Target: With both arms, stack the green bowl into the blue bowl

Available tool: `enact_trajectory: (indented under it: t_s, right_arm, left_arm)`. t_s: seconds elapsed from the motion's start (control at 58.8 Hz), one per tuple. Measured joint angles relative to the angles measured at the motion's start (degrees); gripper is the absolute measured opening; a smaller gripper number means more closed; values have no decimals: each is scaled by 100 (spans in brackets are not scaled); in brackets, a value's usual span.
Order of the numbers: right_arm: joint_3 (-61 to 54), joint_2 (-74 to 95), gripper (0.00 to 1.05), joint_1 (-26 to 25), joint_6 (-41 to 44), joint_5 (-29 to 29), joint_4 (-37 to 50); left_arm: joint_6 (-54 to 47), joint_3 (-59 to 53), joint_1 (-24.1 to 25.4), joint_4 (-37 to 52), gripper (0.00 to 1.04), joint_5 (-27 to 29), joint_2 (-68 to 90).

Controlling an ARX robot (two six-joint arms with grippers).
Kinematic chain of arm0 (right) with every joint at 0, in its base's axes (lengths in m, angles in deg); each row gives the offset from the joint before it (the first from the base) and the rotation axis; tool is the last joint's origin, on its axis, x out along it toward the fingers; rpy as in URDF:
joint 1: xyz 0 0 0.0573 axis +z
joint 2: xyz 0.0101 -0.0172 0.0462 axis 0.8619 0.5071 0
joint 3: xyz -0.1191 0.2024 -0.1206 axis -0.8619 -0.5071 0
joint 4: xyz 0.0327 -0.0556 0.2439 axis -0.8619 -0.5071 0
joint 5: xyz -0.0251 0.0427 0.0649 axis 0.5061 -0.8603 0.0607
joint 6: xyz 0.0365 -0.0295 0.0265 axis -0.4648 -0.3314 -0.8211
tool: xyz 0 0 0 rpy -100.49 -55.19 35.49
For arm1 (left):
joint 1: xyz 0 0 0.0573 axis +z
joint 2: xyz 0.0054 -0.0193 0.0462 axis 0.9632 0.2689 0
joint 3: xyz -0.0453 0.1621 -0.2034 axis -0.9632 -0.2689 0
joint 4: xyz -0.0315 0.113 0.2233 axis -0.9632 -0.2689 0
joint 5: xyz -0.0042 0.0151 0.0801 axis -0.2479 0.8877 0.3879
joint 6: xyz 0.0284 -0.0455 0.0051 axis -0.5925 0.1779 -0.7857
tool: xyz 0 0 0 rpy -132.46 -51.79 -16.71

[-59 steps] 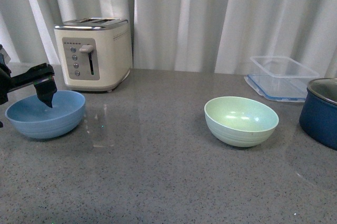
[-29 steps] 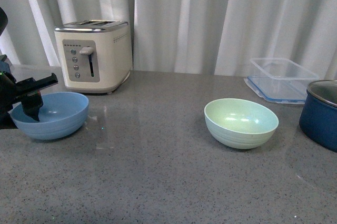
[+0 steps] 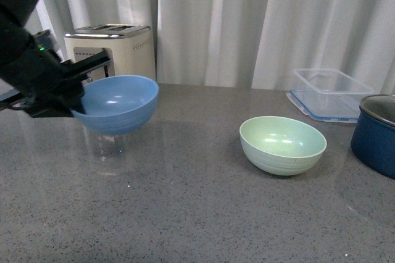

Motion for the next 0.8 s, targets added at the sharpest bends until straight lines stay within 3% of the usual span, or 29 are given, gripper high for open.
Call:
enact_trajectory:
  t_s: [0.323,0.714,0.799]
  right_arm:
    - [0,0,95,0,-2,0,0]
    - [0,0,95,0,0,0,0]
    - [0,0,95,0,-2,0,0]
  left_arm:
    - [85,492,-861,-74,4,94,601]
    - [122,813,-1082,-184,4,234,1182]
    - [120,815,-1093,-184,14,214,1182]
